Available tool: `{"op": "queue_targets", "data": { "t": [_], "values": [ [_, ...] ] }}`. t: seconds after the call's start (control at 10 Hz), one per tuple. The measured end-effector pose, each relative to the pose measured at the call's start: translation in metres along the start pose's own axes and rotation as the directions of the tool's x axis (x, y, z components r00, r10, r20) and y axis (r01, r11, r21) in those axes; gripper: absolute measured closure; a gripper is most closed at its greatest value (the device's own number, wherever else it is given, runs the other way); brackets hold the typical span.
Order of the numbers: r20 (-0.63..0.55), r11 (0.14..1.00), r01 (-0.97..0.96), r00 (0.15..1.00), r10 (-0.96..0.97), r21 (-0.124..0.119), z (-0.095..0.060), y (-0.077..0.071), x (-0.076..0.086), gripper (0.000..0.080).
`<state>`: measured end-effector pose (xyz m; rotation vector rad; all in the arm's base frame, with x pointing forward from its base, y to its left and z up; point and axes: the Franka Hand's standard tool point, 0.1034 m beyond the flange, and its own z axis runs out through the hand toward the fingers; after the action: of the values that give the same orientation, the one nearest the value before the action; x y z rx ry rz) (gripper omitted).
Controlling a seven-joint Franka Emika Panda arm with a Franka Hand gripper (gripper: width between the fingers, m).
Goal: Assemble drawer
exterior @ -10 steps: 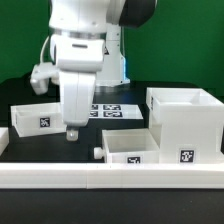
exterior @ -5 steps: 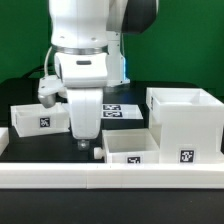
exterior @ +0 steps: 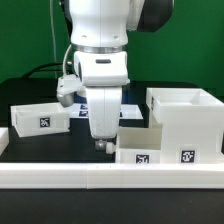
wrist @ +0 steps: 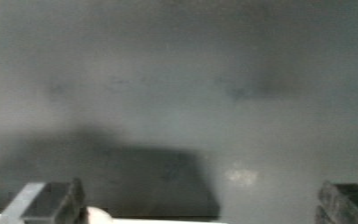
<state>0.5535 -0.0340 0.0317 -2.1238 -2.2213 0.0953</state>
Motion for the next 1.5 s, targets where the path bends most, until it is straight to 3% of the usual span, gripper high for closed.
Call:
{"op": "queue_targets", "data": {
  "t": [0.6, 0.8, 1.0, 1.5],
  "values": [
    [0.001, 1.000, -0.028, 1.000, 0.028, 0.005, 0.000, 0.000, 0.000, 0.0151],
    [0.013, 1.000, 0.012, 1.000, -0.012, 0.024, -0.003, 0.012, 0.001, 0.0151],
    [0.009, 0.999, 0.031, 0.999, -0.031, 0.014, -0.006, 0.024, 0.012, 0.0151],
    [0.023, 0.998, -0.054, 0.998, 0.053, 0.034, -0.007, 0.022, 0.015, 0.0151]
  ]
}}
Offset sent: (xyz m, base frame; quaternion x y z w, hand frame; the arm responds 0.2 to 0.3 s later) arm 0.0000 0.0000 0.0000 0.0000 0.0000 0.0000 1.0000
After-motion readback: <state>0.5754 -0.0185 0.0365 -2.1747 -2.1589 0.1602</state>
